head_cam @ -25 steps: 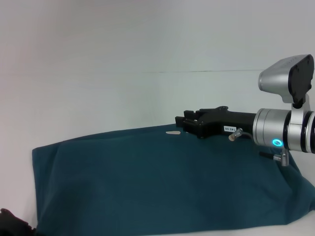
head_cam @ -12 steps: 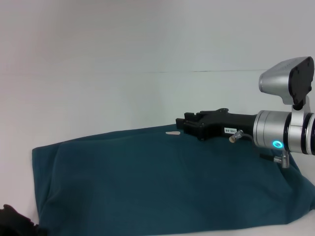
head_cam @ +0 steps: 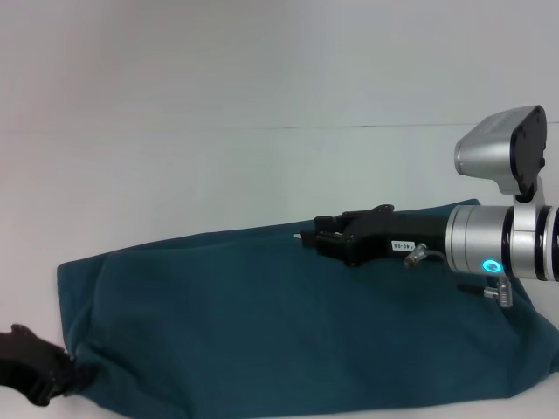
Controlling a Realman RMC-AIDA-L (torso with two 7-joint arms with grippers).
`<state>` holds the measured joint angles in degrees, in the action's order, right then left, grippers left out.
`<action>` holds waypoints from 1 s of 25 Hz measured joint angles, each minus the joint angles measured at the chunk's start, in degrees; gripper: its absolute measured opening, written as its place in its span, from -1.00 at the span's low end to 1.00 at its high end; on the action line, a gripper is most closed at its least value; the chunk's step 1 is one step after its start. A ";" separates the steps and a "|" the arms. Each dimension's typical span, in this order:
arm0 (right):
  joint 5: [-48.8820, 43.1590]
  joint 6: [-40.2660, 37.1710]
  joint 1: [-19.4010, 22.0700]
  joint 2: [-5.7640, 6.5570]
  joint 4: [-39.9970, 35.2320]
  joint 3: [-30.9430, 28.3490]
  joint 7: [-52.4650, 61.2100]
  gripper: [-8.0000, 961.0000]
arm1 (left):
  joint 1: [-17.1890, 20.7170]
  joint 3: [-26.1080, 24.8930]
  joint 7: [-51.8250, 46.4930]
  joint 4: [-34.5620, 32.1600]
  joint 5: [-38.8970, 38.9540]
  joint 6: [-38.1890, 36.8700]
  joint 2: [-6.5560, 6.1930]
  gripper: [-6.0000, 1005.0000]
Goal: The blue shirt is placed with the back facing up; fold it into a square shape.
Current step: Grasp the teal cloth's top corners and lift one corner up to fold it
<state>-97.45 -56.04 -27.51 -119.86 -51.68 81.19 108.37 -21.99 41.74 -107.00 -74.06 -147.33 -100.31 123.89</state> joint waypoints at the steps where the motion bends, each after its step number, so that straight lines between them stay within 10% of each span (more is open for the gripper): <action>1: -0.01 -0.22 -0.05 0.02 -0.01 0.00 0.05 -0.32 | -0.09 -0.44 -0.02 -0.31 0.82 -0.40 0.00 -0.89; 25: -11.71 -1.83 -5.11 -0.37 7.96 1.21 5.97 -0.67 | -0.01 -9.33 -0.38 -2.14 21.38 -4.20 0.04 -0.89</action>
<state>-109.16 -57.87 -32.62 -120.23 -43.72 82.39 114.34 -22.00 32.41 -107.38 -76.20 -125.95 -104.51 123.93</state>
